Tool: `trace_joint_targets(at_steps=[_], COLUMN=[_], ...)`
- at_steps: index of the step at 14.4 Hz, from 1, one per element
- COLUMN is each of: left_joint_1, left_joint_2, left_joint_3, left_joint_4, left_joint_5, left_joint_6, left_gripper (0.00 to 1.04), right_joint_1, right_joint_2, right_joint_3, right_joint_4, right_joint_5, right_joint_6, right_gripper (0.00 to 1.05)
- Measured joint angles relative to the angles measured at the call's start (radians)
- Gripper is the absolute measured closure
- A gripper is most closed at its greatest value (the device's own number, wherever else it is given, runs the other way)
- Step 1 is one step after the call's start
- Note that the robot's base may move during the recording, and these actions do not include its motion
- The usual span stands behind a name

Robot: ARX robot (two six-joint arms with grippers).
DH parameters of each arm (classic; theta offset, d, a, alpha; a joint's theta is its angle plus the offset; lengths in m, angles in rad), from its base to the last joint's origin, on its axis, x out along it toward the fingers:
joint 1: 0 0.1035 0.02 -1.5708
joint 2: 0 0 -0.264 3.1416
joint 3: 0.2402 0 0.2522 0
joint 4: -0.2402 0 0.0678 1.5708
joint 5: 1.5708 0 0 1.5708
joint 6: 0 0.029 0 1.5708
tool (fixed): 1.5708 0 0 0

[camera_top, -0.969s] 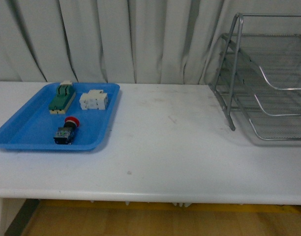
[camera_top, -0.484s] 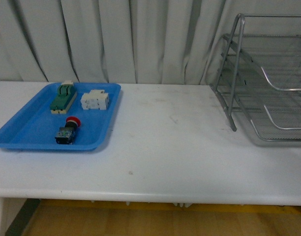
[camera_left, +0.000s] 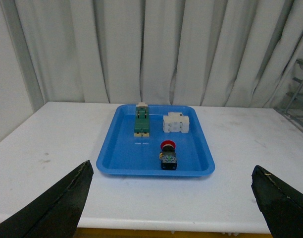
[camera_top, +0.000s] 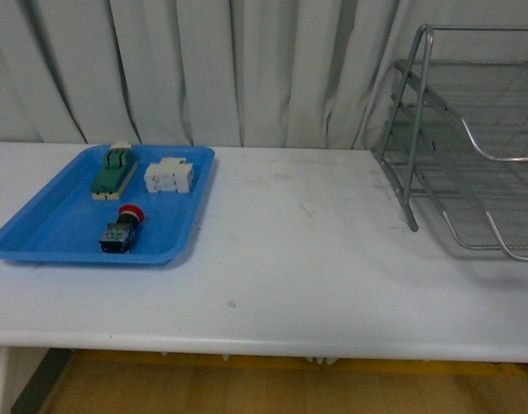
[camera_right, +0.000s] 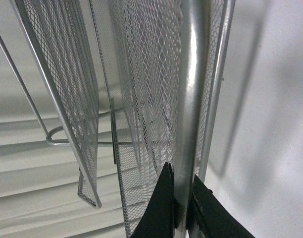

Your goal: Place button on rack with both arms

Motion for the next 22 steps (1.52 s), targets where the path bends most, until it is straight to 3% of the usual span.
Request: trace_joint_targets(at_steps=[5,11,13,18,22], left_joint_1=[0.0,0.0,0.0,0.0,0.0], left_joint_2=[0.0,0.0,0.0,0.0,0.0], left_joint_3=[0.0,0.0,0.0,0.0,0.0], left_joint_4=[0.0,0.0,0.0,0.0,0.0], left_joint_5=[0.0,0.0,0.0,0.0,0.0], left_joint_6=[0.0,0.0,0.0,0.0,0.0], left_gripper=[0.07,0.07,0.07,0.07,0.07], right_joint_1=[-0.031,-0.056,-0.062,-0.075,-0.097], right_joint_2=[-0.018,-0.044,-0.073,-0.197,-0.328], right_joint_3=[-0.071,-0.161,-0.192,-0.235,-0.321], right_joint_4=[0.008,-0.039,-0.052,-0.058,-0.057], right_joint_5=[-0.036,-0.048,-0.041,-0.037,-0.092], right_joint_6=[-0.038,-0.025,-0.006,0.05,0.065], right_gripper=[0.98,0.23,0.06,0.06,0.06])
